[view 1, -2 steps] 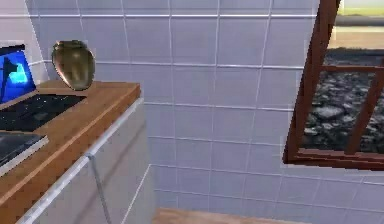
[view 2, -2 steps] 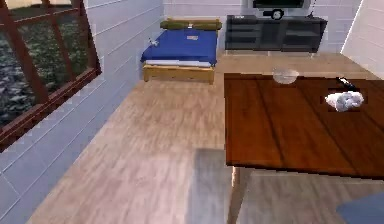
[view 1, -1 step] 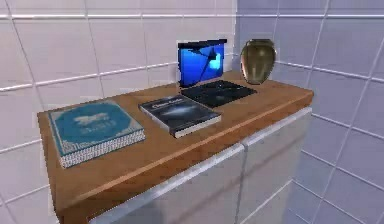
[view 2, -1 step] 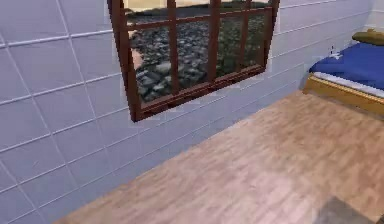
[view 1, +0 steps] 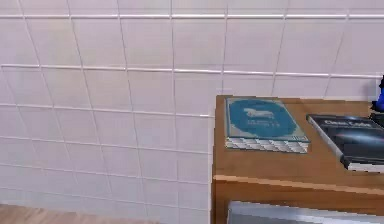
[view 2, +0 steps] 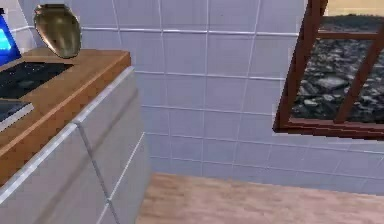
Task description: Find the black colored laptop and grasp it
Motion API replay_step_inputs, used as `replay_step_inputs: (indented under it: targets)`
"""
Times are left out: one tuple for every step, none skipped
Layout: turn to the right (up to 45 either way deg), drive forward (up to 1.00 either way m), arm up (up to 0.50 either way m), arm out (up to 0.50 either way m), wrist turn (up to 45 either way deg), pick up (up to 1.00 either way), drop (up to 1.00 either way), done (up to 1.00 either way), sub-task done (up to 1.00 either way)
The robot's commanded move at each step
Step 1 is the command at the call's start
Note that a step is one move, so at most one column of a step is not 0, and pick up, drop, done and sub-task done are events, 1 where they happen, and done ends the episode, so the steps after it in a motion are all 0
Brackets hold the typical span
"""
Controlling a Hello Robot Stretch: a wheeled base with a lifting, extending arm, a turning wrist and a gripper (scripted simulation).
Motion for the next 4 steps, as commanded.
replay_step_inputs:
  targets:
    - [-33.0, 0.00, 0.00, 0.00, 0.0, 0.00, 0.00, 0.00, 0.00]
    - [-3.0, 0.00, 0.00, 0.00, 0.0, 0.00, 0.00, 0.00, 0.00]
    - [45.0, 0.00, 0.00, 0.00, 0.0, 0.00, 0.00, 0.00, 0.00]
    - [45.0, 0.00, 0.00, 0.00, 0.0, 0.00, 0.00, 0.00, 0.00]
